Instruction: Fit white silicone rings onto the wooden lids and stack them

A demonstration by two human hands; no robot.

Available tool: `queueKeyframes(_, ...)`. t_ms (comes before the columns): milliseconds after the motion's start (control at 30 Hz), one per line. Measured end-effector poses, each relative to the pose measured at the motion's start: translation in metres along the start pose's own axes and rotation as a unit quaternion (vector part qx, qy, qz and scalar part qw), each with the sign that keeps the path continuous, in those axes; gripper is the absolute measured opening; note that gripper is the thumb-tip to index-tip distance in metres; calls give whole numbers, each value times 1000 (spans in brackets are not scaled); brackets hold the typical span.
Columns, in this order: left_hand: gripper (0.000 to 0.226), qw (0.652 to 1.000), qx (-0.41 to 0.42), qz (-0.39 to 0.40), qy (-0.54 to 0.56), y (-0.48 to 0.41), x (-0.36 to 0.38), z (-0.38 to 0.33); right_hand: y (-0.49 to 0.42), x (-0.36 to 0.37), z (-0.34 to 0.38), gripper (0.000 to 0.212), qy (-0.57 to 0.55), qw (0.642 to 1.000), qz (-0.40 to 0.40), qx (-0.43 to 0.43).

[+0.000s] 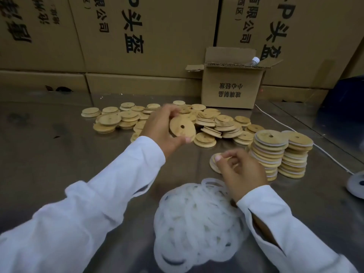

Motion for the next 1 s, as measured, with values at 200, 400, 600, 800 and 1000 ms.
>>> queueKeyframes(200, 66, 996, 85, -2, 42, 62, 3, -48, 8, 15, 9, 18, -331, 938, 53, 88)
queueKeyframes(400, 85, 988, 24, 69, 137, 73, 21, -31, 12, 27, 8, 14, -370, 915, 122, 106)
queueKeyframes(600, 42, 869, -219, 140, 420, 79, 42, 13, 15, 34, 30, 35, -395, 901, 172, 45)
queueKeyframes(800, 11, 783, -311, 130, 522, 87, 56, 25, 0, 5, 13, 5, -101, 990, 97, -15)
queueKeyframes(1000, 28, 784, -318, 135, 515, 88, 52, 26, 14, 29, 9, 7, 110, 952, 267, -100)
Point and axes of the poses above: each hand's wrist, its own y-axis away from the middle knuckle, its own x-axis out of the palm, z = x × y, the point moved 10 cm from there along -y, towards the middle knuckle, and after that the axes turned 7 degrees about -x, right-handed, at the moved point
